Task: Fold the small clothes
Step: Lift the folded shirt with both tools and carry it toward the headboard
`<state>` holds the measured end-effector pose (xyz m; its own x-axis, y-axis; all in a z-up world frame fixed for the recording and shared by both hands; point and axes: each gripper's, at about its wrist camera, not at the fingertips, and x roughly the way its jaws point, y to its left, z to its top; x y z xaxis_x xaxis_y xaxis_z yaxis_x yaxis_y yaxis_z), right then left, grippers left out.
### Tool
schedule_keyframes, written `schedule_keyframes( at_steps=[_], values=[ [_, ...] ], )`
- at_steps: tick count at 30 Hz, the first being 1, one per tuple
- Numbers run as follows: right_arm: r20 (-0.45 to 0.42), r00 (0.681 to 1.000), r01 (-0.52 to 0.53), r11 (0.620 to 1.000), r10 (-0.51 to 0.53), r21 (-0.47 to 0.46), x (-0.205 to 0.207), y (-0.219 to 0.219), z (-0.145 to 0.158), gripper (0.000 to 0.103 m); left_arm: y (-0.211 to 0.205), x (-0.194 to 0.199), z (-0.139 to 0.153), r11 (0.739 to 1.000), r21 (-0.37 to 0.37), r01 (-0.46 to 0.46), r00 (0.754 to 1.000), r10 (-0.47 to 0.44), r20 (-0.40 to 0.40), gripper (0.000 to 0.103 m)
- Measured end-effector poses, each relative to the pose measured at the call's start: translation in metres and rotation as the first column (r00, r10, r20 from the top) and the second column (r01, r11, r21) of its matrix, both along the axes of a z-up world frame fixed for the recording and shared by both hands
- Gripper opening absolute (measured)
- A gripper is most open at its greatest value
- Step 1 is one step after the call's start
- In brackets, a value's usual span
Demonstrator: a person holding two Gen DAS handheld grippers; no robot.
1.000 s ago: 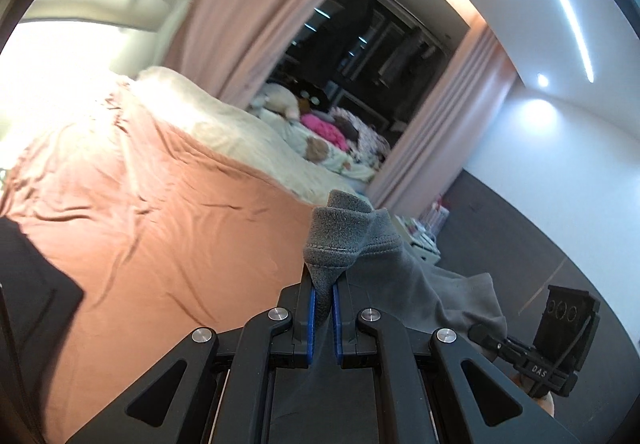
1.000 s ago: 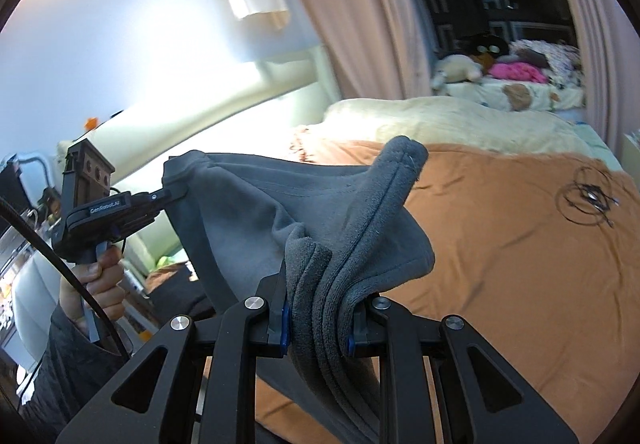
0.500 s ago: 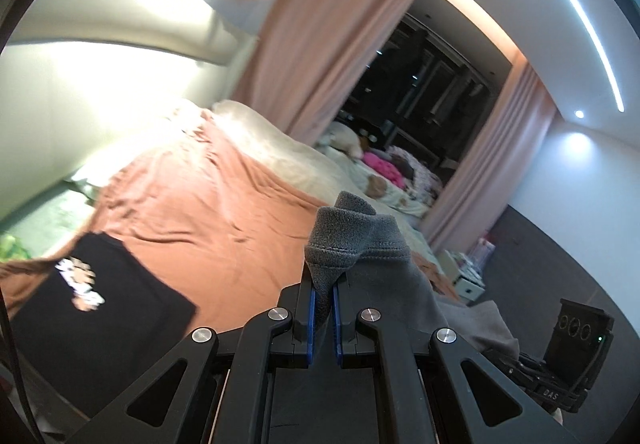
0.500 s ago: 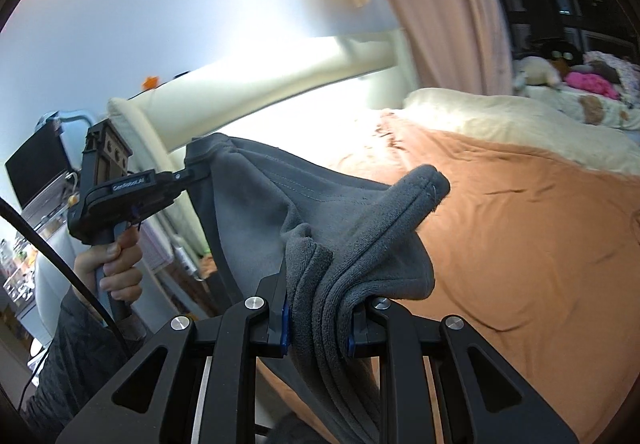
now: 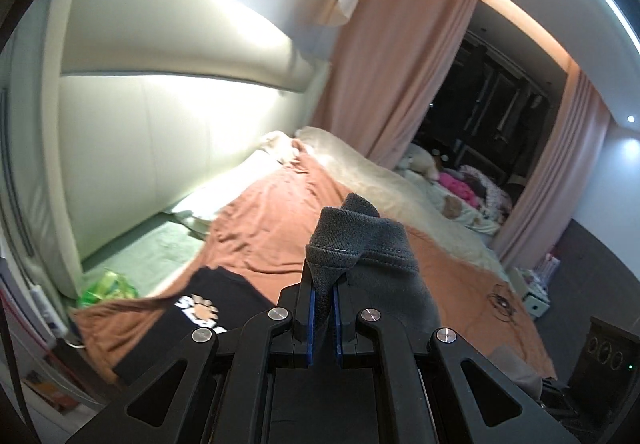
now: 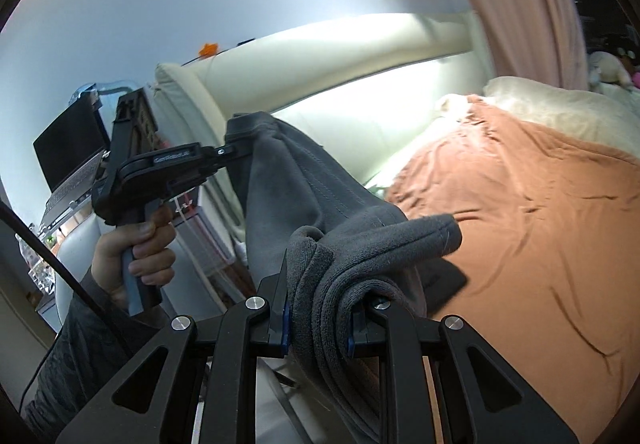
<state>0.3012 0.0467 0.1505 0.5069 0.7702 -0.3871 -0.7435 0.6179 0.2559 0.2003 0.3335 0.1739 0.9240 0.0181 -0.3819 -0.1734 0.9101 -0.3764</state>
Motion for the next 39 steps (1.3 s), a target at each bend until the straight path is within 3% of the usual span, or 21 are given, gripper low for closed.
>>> schedule_keyframes(
  at_steps=[10, 15, 21, 24, 31, 39],
  values=[
    [-0.055, 0.992, -0.11, 0.994, 0.11, 0.011, 0.029, 0.044, -0.014, 0.015, 0.065, -0.024, -0.005, 0.986, 0.034, -0.166, 0.985, 0.167, -0.039, 0.006],
    [-0.124, 0.981, -0.144, 0.989, 0.148, 0.042, 0.054, 0.037, -0.03, 0.015, 0.074, -0.012, -0.008, 0.977, 0.053, -0.207, 0.975, 0.211, -0.072, 0.006],
    [-0.203, 0.97, -0.125, 0.991, 0.132, 0.049, 0.121, 0.02, -0.068, 0.015, 0.082, 0.037, -0.038, 0.963, 0.1, -0.248, 0.952, 0.262, -0.16, 0.006],
    [-0.247, 0.964, -0.095, 0.995, 0.099, 0.029, 0.164, 0.006, -0.093, 0.015, 0.092, 0.064, -0.061, 0.963, 0.071, -0.259, 0.945, 0.268, -0.19, 0.006],
    [-0.288, 0.955, -0.057, 0.998, 0.063, 0.029, 0.245, -0.03, -0.126, 0.016, 0.111, 0.135, -0.098, 0.969, 0.069, -0.238, 0.934, 0.247, -0.256, 0.006],
    [-0.314, 0.949, 0.001, 1.0, -0.006, -0.016, 0.307, -0.043, -0.155, 0.019, 0.129, 0.203, -0.148, 0.965, 0.065, -0.255, 0.903, 0.262, -0.339, 0.007]
  ],
)
